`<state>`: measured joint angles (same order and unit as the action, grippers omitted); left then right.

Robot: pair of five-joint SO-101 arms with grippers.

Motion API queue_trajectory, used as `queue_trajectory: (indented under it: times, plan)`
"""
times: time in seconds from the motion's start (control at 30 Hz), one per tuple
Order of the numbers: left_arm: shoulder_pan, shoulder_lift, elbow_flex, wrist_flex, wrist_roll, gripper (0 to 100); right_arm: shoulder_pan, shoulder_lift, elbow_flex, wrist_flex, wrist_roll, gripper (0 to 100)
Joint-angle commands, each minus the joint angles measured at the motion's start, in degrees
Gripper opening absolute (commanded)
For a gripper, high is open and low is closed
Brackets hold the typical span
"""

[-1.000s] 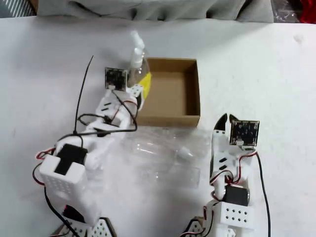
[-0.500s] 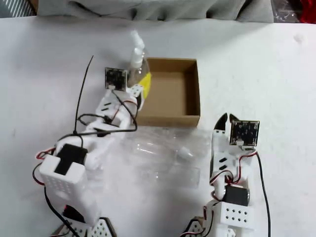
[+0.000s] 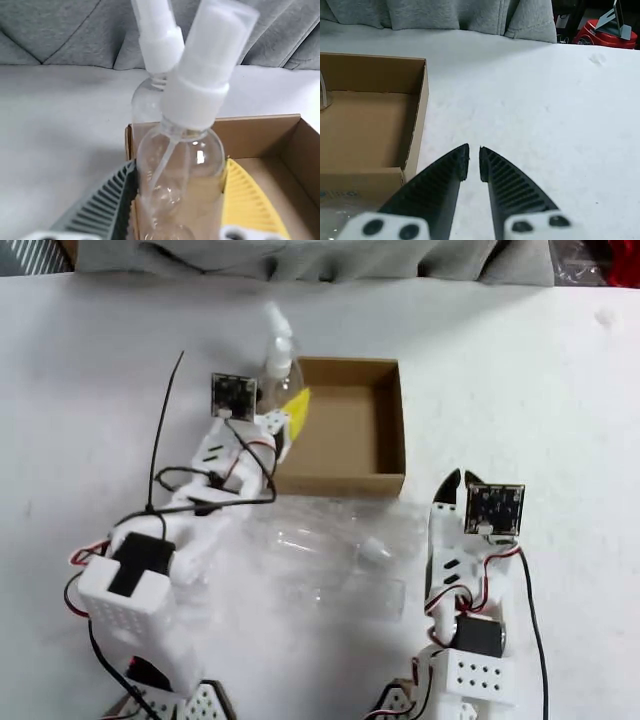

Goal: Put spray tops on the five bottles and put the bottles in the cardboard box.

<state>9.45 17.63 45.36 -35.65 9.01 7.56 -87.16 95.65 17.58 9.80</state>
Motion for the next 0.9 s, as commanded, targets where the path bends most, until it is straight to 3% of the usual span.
queue_trajectory:
  times: [0.0, 0.17, 0.67, 0.87]
  plan:
    - [-0.04, -0.75, -1.93, 0.97, 0.79, 27, 0.48, -0.22, 0.53, -1.01, 0.62, 1.5]
    - [0.13, -1.98, -0.53, 3.69, 0.79, 37, 0.48, -0.22, 0.53, -1.01, 0.62, 1.5]
    - [-0.31, -16.84, 8.88, 10.20, 2.81, 36, 0.57, -0.22, 0.62, -1.01, 0.70, 1.5]
    - [-0.22, -28.62, 13.10, 22.24, 2.73, 36, 0.57, -0.22, 0.62, -1.01, 0.70, 1.5]
